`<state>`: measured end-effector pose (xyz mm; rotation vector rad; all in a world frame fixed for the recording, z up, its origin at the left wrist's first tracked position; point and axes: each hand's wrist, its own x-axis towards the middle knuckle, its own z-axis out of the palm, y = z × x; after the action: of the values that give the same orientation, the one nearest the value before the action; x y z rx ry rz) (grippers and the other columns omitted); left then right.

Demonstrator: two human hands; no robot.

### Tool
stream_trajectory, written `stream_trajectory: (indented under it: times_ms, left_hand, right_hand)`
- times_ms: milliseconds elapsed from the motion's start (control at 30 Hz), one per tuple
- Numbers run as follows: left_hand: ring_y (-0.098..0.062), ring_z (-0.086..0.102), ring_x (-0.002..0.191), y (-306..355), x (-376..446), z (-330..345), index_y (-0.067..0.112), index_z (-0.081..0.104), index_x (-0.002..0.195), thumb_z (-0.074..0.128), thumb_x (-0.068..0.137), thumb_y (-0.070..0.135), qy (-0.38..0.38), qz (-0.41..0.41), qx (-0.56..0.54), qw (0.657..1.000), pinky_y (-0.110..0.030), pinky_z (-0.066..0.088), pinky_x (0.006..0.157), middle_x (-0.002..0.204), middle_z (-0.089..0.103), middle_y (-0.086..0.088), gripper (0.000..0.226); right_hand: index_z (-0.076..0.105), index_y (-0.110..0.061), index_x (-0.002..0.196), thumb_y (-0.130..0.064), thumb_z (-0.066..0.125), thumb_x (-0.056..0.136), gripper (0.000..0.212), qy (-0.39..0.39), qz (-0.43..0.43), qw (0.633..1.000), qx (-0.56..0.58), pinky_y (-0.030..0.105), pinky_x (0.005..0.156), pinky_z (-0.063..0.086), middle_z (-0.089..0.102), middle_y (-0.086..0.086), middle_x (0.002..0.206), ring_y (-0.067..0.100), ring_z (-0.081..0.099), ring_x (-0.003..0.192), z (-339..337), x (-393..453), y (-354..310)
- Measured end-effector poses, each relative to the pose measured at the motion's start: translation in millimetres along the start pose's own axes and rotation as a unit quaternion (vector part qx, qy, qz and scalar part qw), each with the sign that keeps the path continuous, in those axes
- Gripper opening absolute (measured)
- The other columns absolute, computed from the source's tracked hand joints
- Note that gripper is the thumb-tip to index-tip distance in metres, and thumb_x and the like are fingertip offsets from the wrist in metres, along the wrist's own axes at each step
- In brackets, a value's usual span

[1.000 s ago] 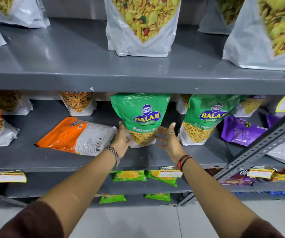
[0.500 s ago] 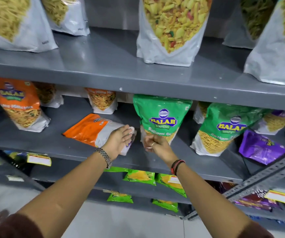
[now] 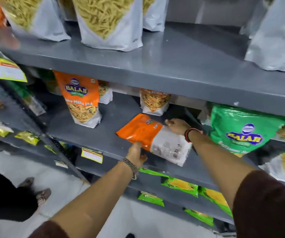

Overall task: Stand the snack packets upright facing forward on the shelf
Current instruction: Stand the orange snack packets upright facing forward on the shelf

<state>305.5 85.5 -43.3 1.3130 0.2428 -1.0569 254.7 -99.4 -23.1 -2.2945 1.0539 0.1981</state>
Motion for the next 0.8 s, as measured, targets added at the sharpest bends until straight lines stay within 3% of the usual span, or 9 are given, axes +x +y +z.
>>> stream_trajectory:
  times_ms: [100,200,333,400,500,600,667,733,800]
  left_hand:
    - [-0.017,0.043,0.061,-4.9,17.5,-6.1,0.013,0.048,0.068,0.044,0.093,0.028,-0.048,-0.064,0.043,0.996,-0.027,0.039,0.058,0.068,0.045,-0.007,0.030]
    - [-0.017,0.051,0.066,-1.6,38.2,-16.1,0.010,0.052,0.074,0.040,0.097,0.027,-0.064,-0.104,0.058,0.991,-0.029,0.046,0.069,0.075,0.054,-0.007,0.031]
    - [-0.016,0.058,0.069,2.8,52.5,-27.5,0.008,0.053,0.077,0.040,0.098,0.017,-0.072,-0.095,0.074,0.990,-0.025,0.050,0.061,0.075,0.057,-0.006,0.026]
    - [-0.018,0.060,0.074,3.5,50.3,-32.1,0.006,0.055,0.083,0.039,0.097,0.012,-0.086,-0.075,0.062,0.991,-0.027,0.052,0.067,0.079,0.061,-0.008,0.022]
    - [-0.018,0.064,0.079,10.4,39.8,-38.4,0.006,0.057,0.096,0.039,0.097,0.014,-0.116,-0.021,0.036,0.992,-0.027,0.055,0.066,0.085,0.066,-0.007,0.019]
    - [-0.016,0.065,0.076,31.4,28.7,-44.8,0.013,0.058,0.093,0.044,0.096,0.022,-0.129,0.068,0.053,0.988,-0.020,0.057,0.057,0.086,0.067,-0.003,0.017]
    - [-0.015,0.064,0.074,51.1,25.4,-43.0,0.014,0.055,0.095,0.045,0.095,0.024,-0.130,0.112,0.072,0.982,-0.019,0.057,0.056,0.086,0.066,0.000,0.014]
    - [-0.014,0.061,0.072,70.9,22.8,-35.6,0.014,0.051,0.097,0.046,0.095,0.024,-0.134,0.147,0.090,0.976,-0.017,0.055,0.054,0.085,0.064,0.001,0.011]
    - [-0.014,0.058,0.071,87.3,20.2,-24.1,0.018,0.050,0.084,0.047,0.095,0.024,-0.143,0.180,0.109,0.967,-0.017,0.054,0.056,0.083,0.062,0.001,0.013]
  right_hand:
    - [0.045,0.000,0.132,-0.042,0.019,0.098,0.060,-0.003,0.088,0.996,0.029,0.034,0.088,0.042,0.050,0.025,0.136,0.037,0.054,0.118,2.9,21.1,-0.6]
    - [0.053,0.003,0.123,-0.033,0.025,0.099,0.051,0.023,0.154,0.983,0.102,0.032,0.084,0.043,0.060,0.027,0.118,0.032,0.058,0.099,2.9,40.9,4.1]
    - [0.054,-0.003,0.125,-0.020,0.053,0.091,0.038,0.030,0.168,0.979,0.109,0.034,0.099,0.040,0.055,0.017,0.133,0.032,0.051,0.119,3.0,33.2,3.9]
    - [0.061,-0.005,0.112,-0.015,0.060,0.086,0.028,0.047,0.177,0.970,0.163,0.029,0.082,0.046,0.065,0.015,0.105,0.028,0.059,0.095,5.3,23.3,4.4]
    - [0.064,-0.008,0.082,-0.013,0.060,0.084,0.007,0.078,0.183,0.958,0.205,0.022,0.056,0.040,0.058,0.001,0.070,0.012,0.051,0.059,6.4,2.8,8.4]
    - [0.056,-0.013,0.058,-0.004,0.056,0.083,0.027,0.145,0.198,0.896,0.370,0.015,0.040,0.036,0.054,-0.005,0.039,0.003,0.044,0.031,10.1,-23.6,11.8]
    - [0.059,-0.013,0.062,0.001,0.052,0.081,0.025,0.155,0.186,0.863,0.443,0.017,0.045,0.043,0.059,0.001,0.051,0.010,0.050,0.045,10.7,-40.2,12.0]
    - [0.061,-0.014,0.063,0.008,0.047,0.079,0.030,0.164,0.162,0.848,0.477,0.019,0.050,0.050,0.065,-0.005,0.052,0.014,0.054,0.059,10.9,-50.5,11.9]
    - [0.059,-0.015,0.062,0.012,0.045,0.079,0.034,0.195,0.148,0.828,0.504,0.023,0.059,0.055,0.066,-0.008,0.050,0.017,0.057,0.066,9.6,-57.0,8.6]
